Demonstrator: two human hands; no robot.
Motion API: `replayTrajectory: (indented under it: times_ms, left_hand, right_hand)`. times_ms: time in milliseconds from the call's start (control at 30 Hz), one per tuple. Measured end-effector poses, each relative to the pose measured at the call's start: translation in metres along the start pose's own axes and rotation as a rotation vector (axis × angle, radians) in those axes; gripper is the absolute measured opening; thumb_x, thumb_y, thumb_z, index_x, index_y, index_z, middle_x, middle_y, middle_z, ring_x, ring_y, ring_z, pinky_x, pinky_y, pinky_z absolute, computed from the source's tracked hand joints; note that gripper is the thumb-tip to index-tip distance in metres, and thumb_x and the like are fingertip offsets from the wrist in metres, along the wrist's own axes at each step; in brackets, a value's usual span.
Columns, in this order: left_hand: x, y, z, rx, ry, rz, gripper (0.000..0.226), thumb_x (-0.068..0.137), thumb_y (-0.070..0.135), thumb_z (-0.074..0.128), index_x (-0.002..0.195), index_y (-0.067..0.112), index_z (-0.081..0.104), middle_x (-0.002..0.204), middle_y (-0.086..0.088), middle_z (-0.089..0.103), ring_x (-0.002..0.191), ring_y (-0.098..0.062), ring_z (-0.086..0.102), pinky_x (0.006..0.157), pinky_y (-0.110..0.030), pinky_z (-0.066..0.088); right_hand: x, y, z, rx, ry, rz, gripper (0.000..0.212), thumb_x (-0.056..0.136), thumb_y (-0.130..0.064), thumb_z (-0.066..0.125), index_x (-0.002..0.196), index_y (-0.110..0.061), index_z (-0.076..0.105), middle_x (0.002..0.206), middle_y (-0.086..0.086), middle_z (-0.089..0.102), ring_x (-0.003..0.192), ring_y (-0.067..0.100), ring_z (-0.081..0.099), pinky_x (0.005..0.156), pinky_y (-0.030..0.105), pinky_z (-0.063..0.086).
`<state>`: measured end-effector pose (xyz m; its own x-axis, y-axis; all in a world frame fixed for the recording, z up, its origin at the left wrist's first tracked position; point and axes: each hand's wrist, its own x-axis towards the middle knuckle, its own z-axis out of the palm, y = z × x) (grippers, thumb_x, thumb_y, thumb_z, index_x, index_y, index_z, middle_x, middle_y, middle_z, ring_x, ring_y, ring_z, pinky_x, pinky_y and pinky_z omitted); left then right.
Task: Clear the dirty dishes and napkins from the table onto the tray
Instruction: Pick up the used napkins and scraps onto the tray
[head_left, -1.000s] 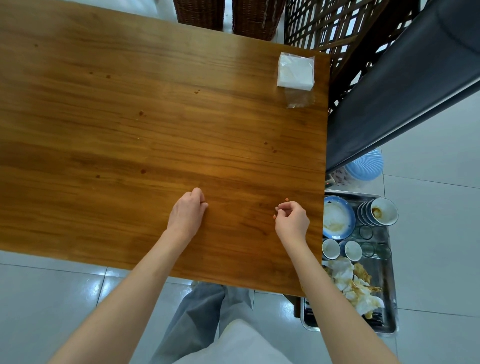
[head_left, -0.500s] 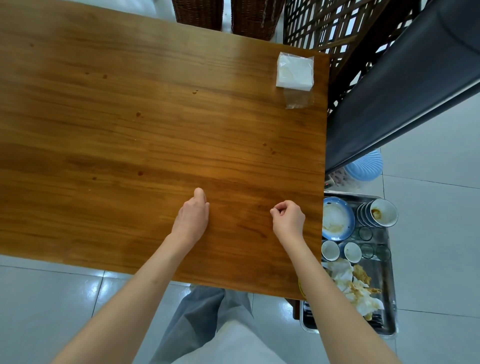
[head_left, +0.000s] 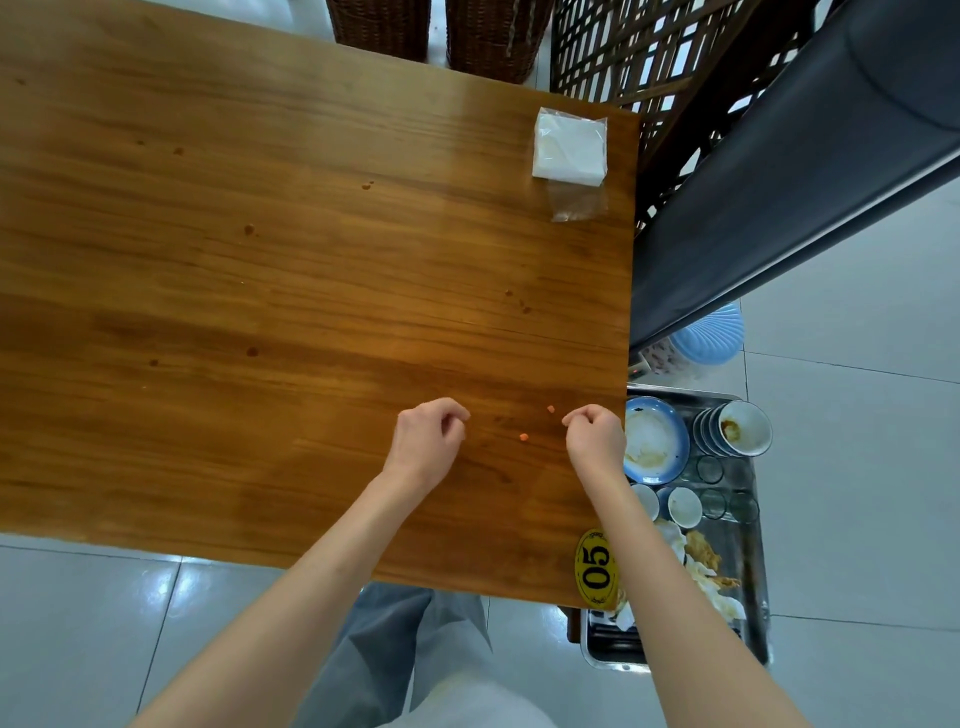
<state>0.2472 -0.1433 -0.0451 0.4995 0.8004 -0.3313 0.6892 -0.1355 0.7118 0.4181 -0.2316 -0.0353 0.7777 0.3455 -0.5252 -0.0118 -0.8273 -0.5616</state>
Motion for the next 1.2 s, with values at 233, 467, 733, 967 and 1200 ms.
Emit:
replayTrajectory:
  times_ms: [233, 467, 733, 967, 1200]
  left_hand:
    - [0.006, 0.026, 0.020, 0.029, -0.033, 0.039, 0.024, 0.096, 0.008, 0.045, 0.103, 0.015, 0.066, 0.108, -0.001, 0.063, 0.102, -0.012, 0.057, 0.088, -0.020, 0.043]
    - [0.006, 0.044, 0.041, 0.089, -0.042, 0.065, 0.021, 0.095, 0.017, 0.043, 0.094, 0.013, 0.064, 0.096, -0.001, 0.058, 0.084, -0.009, 0.053, 0.071, -0.017, 0.043]
    - [0.002, 0.046, 0.049, 0.231, -0.098, 0.156, 0.019, 0.087, 0.026, 0.064, 0.104, 0.017, 0.060, 0.100, 0.003, 0.055, 0.086, -0.008, 0.054, 0.069, -0.015, 0.041]
    - [0.002, 0.047, 0.054, 0.305, -0.094, 0.199, 0.014, 0.094, 0.020, 0.053, 0.105, 0.013, 0.058, 0.103, -0.002, 0.058, 0.088, -0.012, 0.057, 0.072, -0.019, 0.048]
    - [0.005, 0.048, 0.046, 0.214, -0.038, 0.115, 0.002, 0.094, 0.016, 0.051, 0.094, 0.017, 0.049, 0.090, 0.000, 0.058, 0.075, -0.008, 0.054, 0.061, -0.015, 0.043]
  right_hand:
    - [0.003, -0.001, 0.004, -0.088, -0.020, -0.191, 0.012, 0.086, -0.016, 0.065, 0.092, -0.021, 0.056, 0.077, -0.006, 0.058, 0.064, 0.005, 0.053, 0.053, 0.013, 0.034]
    - [0.012, -0.004, 0.014, -0.210, 0.011, -0.258, 0.011, 0.087, -0.016, 0.064, 0.085, -0.022, 0.055, 0.080, -0.007, 0.056, 0.070, 0.007, 0.055, 0.057, 0.013, 0.039]
    - [0.011, -0.001, 0.015, -0.248, 0.000, -0.253, 0.008, 0.097, -0.022, 0.046, 0.092, -0.018, 0.051, 0.083, -0.003, 0.057, 0.075, 0.011, 0.057, 0.056, 0.017, 0.040]
    - [0.004, 0.000, 0.013, -0.179, -0.021, -0.229, 0.016, 0.098, -0.019, 0.039, 0.087, -0.017, 0.050, 0.073, -0.003, 0.053, 0.063, 0.009, 0.053, 0.050, 0.016, 0.036]
    - [0.003, -0.001, 0.009, -0.161, -0.034, -0.234, 0.024, 0.096, -0.014, 0.037, 0.077, -0.016, 0.052, 0.070, -0.001, 0.053, 0.062, 0.008, 0.049, 0.051, 0.017, 0.033]
